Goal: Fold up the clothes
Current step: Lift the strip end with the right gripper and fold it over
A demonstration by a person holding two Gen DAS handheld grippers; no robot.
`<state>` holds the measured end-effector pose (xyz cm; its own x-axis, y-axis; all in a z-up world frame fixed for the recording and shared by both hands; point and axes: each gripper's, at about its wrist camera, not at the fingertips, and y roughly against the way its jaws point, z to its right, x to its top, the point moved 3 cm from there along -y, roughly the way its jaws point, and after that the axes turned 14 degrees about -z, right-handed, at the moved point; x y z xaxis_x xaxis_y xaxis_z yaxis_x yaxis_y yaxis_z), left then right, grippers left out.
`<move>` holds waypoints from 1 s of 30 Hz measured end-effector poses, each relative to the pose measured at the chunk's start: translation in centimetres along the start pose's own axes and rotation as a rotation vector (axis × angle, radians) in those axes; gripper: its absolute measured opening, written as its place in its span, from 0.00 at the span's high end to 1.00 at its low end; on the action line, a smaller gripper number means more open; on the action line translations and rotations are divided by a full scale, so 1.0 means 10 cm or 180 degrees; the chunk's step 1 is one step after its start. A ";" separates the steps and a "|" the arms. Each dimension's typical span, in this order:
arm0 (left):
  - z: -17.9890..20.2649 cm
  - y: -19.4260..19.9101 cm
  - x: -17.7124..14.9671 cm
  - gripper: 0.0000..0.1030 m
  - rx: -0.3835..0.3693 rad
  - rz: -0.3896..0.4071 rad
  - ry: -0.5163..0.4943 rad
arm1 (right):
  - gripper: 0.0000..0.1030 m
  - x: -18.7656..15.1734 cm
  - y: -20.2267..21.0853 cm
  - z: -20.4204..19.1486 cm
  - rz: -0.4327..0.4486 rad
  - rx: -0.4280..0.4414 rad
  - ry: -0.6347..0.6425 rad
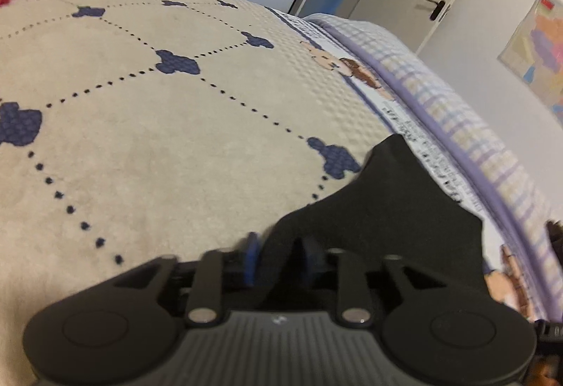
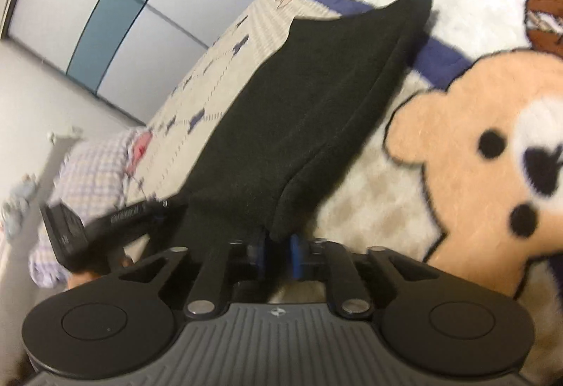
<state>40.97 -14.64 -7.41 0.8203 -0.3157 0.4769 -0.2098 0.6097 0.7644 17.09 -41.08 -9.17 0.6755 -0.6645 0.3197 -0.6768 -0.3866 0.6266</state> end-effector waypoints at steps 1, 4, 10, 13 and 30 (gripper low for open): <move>0.00 -0.01 0.02 0.57 -0.0048 -0.0008 0.0018 | 0.68 0.04 0.06 0.03 0.0078 -0.0012 -0.0046; 0.01 -0.08 0.09 0.57 -0.0179 -0.0031 0.0063 | 0.63 0.17 0.18 0.17 0.0268 -0.0038 -0.0227; 0.24 -0.36 0.27 0.57 -0.0214 -0.0120 -0.0038 | 0.64 0.37 0.16 0.39 0.0404 0.0016 -0.0450; 0.40 -0.49 0.38 0.57 -0.0215 -0.0221 -0.0150 | 0.66 0.55 0.08 0.39 0.0481 -0.0050 -0.0426; 0.99 -1.05 0.83 0.91 -0.0125 -0.0280 -0.0512 | 0.93 0.87 -0.06 0.63 0.1109 -0.0355 -0.0060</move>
<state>44.69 -30.83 -7.18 0.7383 -0.4794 0.4745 -0.1173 0.6015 0.7902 21.52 -50.64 -11.21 0.4038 -0.7561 0.5150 -0.8285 -0.0635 0.5564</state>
